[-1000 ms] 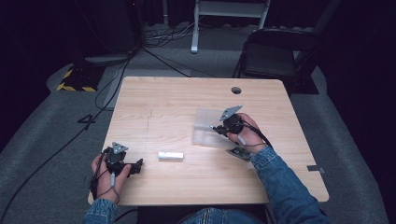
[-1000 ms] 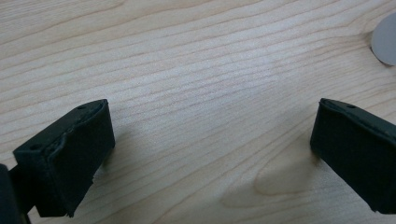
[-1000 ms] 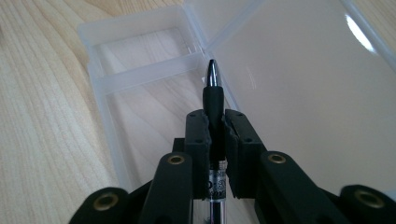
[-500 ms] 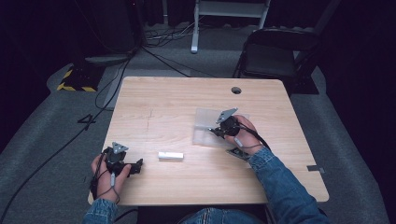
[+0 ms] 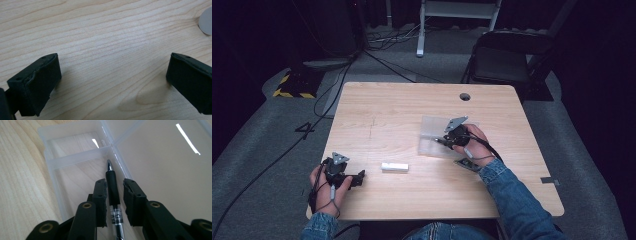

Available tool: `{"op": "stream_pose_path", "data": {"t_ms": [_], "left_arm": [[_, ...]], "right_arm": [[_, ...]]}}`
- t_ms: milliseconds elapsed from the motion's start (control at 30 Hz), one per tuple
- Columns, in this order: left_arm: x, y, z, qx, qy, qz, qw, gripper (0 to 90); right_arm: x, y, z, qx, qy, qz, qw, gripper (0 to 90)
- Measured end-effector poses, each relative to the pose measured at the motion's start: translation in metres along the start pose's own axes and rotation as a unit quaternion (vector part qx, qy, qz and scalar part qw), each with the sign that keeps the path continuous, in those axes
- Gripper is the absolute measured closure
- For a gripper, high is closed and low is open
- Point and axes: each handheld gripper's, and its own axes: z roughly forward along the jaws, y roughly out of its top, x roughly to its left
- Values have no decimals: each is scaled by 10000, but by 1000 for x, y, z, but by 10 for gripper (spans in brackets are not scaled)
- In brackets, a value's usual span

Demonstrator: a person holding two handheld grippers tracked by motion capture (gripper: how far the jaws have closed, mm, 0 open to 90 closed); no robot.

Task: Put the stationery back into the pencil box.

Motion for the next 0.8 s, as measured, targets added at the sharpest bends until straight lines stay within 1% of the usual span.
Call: {"op": "stream_pose_path", "data": {"t_ms": [33, 67, 100, 133, 233, 333, 367, 400, 433, 467, 567, 700, 800], "left_arm": [[0, 0, 0, -5, 3, -1, 10000, 2], [0, 0, 0, -4, 4, -1, 10000, 2], [0, 0, 0, 0, -1, -3, 10000, 1], [0, 0, 0, 0, -1, -3, 10000, 1], [0, 0, 0, -3, 7, -14, 10000, 2], [0, 0, 0, -5, 9, -21, 10000, 2], [0, 0, 0, 0, 3, -2, 10000, 2], [0, 0, 0, 0, 3, -2, 10000, 1], [0, 0, 0, -8, 7, -6, 10000, 1], [0, 0, 0, -8, 7, -6, 10000, 1], [0, 0, 0, -5, 6, 2, 10000, 1], [0, 0, 0, -11, 8, -4, 10000, 1], [0, 1, 1, -9, 13, 9, 10000, 1]], "right_arm": [[-1, 0, -7, -15, 17, 57, 10000, 763], [-1, 0, -7, -15, 17, 57, 10000, 763], [-3, -1, -14, -29, 41, 103, 9999, 777], [-3, -1, -14, -29, 41, 103, 9999, 777], [-3, -5, -23, 17, 98, 183, 9998, 778], [0, -13, -28, 135, 196, 178, 9996, 790], [0, -18, -31, 220, 285, 183, 9992, 806], [0, -18, -31, 220, 285, 183, 9992, 806], [0, -24, -33, 272, 358, 233, 9987, 820], [0, -24, -33, 272, 358, 233, 9987, 820], [-1, -34, -33, 390, 451, 313, 9977, 842], [-3, -40, -32, 478, 551, 415, 9965, 860], [-3, -41, -31, 523, 583, 413, 9961, 870]]}}
